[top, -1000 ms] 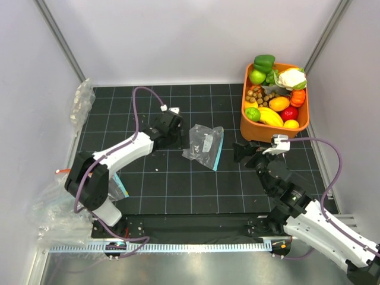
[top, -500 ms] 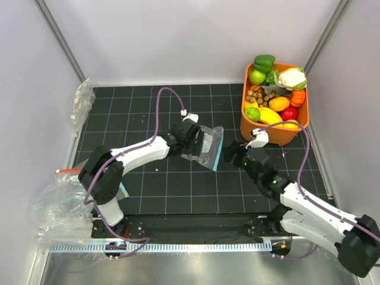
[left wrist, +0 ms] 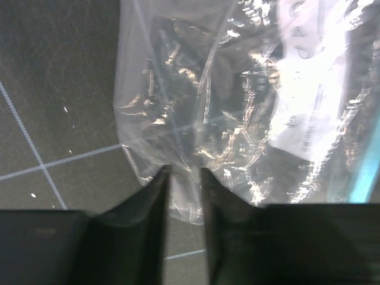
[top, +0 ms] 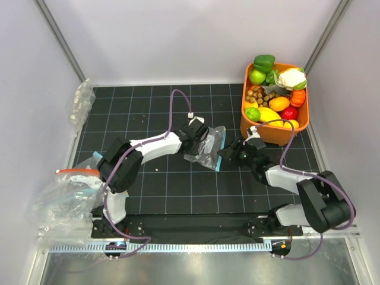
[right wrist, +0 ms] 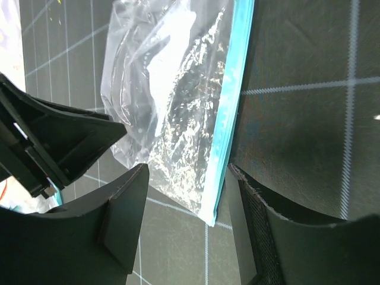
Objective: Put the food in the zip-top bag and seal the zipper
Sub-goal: Pick up the zipper food storage bag at the center of the board.
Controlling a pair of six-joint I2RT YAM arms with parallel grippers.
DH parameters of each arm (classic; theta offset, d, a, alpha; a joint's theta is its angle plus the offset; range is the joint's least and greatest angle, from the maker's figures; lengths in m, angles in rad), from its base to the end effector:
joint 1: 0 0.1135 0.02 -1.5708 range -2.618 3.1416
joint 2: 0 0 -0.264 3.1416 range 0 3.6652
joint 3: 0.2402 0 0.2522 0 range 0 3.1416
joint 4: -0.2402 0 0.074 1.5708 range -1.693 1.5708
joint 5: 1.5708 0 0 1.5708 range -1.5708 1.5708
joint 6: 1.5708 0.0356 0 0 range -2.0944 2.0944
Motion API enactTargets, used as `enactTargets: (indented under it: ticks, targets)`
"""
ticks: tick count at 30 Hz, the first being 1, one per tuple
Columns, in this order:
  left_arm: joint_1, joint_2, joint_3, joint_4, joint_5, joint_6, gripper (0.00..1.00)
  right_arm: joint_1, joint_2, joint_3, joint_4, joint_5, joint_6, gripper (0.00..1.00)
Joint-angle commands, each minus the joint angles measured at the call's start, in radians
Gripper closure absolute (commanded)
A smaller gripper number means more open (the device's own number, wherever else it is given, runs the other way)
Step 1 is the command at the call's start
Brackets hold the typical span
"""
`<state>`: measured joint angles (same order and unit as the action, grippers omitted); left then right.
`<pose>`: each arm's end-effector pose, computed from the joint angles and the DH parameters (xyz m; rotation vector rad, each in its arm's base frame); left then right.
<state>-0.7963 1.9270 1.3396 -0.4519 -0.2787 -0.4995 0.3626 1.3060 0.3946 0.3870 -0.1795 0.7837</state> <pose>0.2896 -0.2820 0.1818 0.2809 2.5378 -0.1338 0.2247 0.0921 0.1569 0.3493 2.1824 0.8573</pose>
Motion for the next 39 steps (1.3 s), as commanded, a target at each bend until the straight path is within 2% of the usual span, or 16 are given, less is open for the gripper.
enactTargets:
  ticks: [1,3,12,15,21,29,30,39]
  targets:
    - [0.006,0.012,0.043,-0.041,-0.022,-0.01,0.75,-0.001,0.061,0.032,0.127,-0.061,0.032,0.39]
    - [0.006,0.02,0.05,-0.054,-0.025,-0.01,0.81,-0.001,0.1,0.035,0.133,-0.051,0.035,0.39]
    - [0.008,0.052,0.073,-0.074,0.007,-0.008,0.84,-0.001,0.182,0.058,0.145,-0.034,0.023,0.4]
    - [0.008,0.044,0.072,-0.076,0.007,-0.008,0.85,-0.001,0.205,0.062,0.174,-0.063,0.022,0.45]
    - [0.002,0.03,0.067,-0.077,-0.001,-0.008,0.85,-0.001,0.24,0.084,0.177,-0.107,0.028,0.46]
    - [-0.011,0.029,0.07,-0.08,-0.005,-0.001,0.85,-0.001,0.276,0.101,0.21,-0.166,0.025,0.59]
    - [-0.014,0.027,0.073,-0.082,-0.008,0.001,0.85,-0.001,0.268,0.102,0.207,-0.169,0.022,0.62]
    - [-0.026,0.017,0.081,-0.108,-0.083,0.006,0.85,0.001,0.15,0.067,0.19,-0.138,-0.02,0.71]
